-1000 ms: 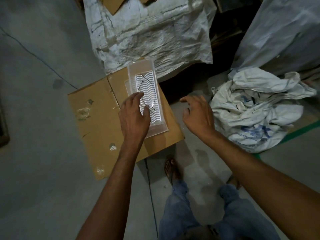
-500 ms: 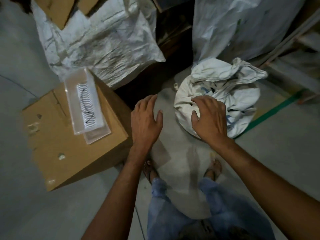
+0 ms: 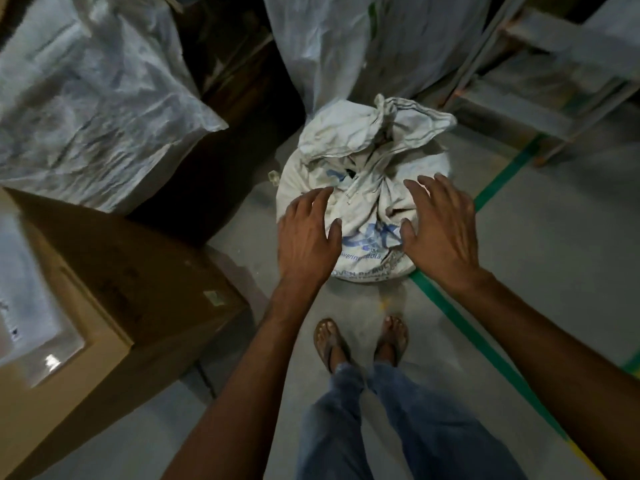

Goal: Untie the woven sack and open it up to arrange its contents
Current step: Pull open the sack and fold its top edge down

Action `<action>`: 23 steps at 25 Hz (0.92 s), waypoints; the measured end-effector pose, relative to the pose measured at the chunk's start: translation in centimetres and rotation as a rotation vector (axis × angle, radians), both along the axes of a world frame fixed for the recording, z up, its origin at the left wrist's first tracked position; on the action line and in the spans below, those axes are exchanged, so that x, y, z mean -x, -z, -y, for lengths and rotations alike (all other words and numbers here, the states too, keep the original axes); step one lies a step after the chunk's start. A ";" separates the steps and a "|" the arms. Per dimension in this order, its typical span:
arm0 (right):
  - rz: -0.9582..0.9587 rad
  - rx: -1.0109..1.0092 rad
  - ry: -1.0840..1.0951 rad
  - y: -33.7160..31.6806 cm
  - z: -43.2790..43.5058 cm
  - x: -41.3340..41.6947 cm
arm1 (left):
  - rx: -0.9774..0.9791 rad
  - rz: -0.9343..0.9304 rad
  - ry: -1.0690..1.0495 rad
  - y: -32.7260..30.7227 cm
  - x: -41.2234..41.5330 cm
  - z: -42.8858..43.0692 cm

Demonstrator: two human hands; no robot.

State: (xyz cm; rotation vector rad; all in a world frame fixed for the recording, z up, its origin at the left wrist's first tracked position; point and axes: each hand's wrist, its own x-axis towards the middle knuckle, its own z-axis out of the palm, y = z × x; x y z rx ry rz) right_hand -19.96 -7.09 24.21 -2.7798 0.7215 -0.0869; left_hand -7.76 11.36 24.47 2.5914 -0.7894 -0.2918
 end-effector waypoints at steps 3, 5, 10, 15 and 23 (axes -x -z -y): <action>0.036 0.002 0.041 4.3 1.9 -1.6 | 0.030 -0.019 0.031 5.0 -1.5 2.7; 0.066 -0.008 0.069 7.7 2.9 -3.0 | 0.051 -0.029 0.037 8.6 -2.7 4.3; 0.156 -0.032 0.119 14.9 5.8 -6.8 | 0.184 -0.018 0.001 15.5 -6.7 9.5; 0.181 -0.008 0.105 17.1 9.1 -10.4 | 0.189 0.015 -0.044 18.3 -11.4 15.3; 0.207 0.006 0.079 14.9 9.9 -13.1 | 0.160 0.065 0.054 16.7 -12.4 15.5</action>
